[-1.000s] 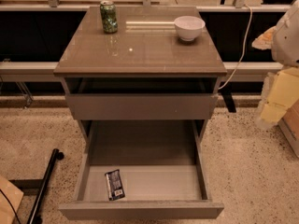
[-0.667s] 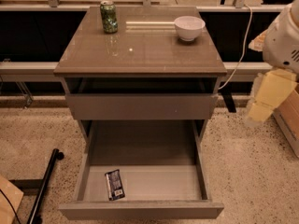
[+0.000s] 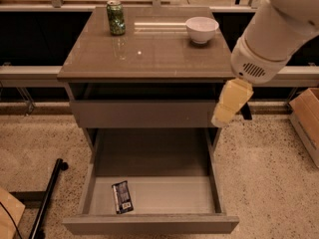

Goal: Pick rxbar blueberry from middle drawer and place on counter

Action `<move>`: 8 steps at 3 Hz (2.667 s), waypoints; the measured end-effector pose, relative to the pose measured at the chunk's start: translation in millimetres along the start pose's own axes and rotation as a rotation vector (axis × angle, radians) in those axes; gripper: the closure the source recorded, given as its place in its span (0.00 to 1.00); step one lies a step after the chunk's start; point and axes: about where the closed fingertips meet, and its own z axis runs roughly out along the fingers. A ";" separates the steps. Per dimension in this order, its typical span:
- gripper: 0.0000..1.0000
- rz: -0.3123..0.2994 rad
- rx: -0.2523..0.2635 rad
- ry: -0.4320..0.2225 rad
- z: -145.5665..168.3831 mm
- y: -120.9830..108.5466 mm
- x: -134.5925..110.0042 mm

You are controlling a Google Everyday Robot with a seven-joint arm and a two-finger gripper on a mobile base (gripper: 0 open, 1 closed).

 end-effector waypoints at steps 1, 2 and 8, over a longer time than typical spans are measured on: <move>0.00 0.053 0.010 0.003 0.9 -2.3 -0.8; 0.00 0.096 0.001 0.051 12.9 0.2 1.7; 0.00 0.448 -0.275 0.147 227.3 62.0 -71.9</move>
Offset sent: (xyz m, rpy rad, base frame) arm 0.0054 -0.0032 -0.0402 -0.0567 0.1113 -0.2256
